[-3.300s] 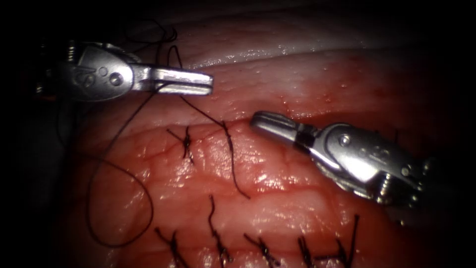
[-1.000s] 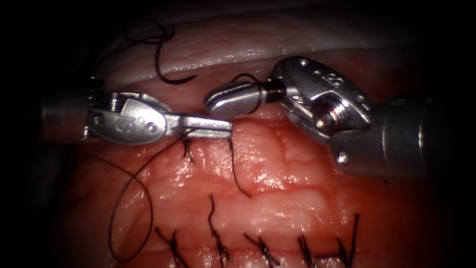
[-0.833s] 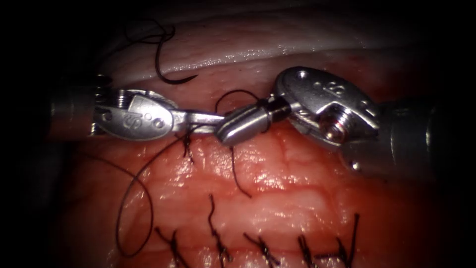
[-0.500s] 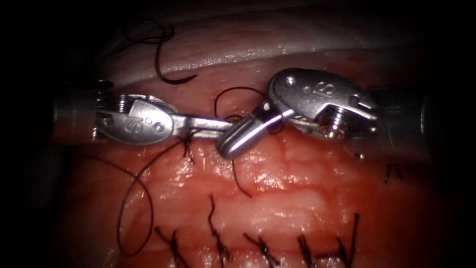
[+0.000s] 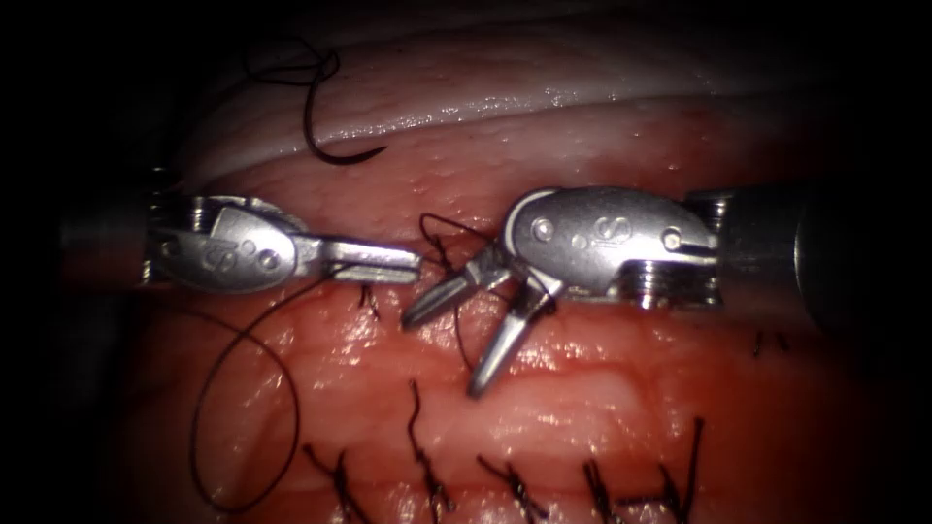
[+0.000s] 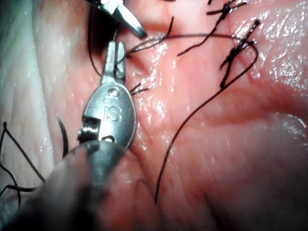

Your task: Wound Closure

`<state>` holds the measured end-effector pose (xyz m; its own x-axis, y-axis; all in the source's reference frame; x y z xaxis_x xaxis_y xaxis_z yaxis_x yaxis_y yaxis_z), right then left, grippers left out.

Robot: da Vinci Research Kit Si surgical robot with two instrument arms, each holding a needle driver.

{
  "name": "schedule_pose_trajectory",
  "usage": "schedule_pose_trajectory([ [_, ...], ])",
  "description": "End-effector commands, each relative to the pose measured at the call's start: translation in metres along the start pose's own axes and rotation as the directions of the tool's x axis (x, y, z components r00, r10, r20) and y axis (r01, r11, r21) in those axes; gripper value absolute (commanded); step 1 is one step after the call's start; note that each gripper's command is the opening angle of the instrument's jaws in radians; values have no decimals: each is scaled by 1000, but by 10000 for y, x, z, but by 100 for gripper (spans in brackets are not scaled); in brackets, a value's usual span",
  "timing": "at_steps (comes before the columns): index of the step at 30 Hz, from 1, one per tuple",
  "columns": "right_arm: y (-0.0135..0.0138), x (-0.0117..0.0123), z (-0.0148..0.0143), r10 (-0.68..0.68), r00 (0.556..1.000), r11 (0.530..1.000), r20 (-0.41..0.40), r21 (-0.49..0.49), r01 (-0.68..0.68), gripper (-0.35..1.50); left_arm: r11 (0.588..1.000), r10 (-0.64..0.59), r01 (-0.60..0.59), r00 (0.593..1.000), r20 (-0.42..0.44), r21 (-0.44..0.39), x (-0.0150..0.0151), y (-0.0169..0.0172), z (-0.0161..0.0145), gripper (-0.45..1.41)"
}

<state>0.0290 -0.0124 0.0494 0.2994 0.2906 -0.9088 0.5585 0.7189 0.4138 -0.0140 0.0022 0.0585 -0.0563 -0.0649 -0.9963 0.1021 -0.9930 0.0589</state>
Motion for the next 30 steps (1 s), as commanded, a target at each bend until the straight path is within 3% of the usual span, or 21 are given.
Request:
schedule_pose_trajectory([
  [1,8,-9,5,-9,1000,1000,15,4,9,93,1000,2,-2,1000,0,0,-5,-1,5,-45],
  [13,-3,-37,21,-75,991,997,111,44,70,105,1000,-8,8,1000,3,1,-6,0,4,-45],
  [19,1,-47,22,-101,988,994,119,42,97,86,1000,-11,11,1000,5,2,-7,4,5,-45],
  [21,3,-46,23,-107,987,994,117,44,102,42,1000,-10,10,1000,5,2,-7,4,5,-45],
  [26,13,-37,19,-108,990,994,87,31,105,-35,1000,-14,14,1000,7,2,-8,7,6,-45],
  [30,22,-27,11,-97,994,995,54,22,96,-35,1000,-15,15,1000,10,3,-8,12,7,-45],
])
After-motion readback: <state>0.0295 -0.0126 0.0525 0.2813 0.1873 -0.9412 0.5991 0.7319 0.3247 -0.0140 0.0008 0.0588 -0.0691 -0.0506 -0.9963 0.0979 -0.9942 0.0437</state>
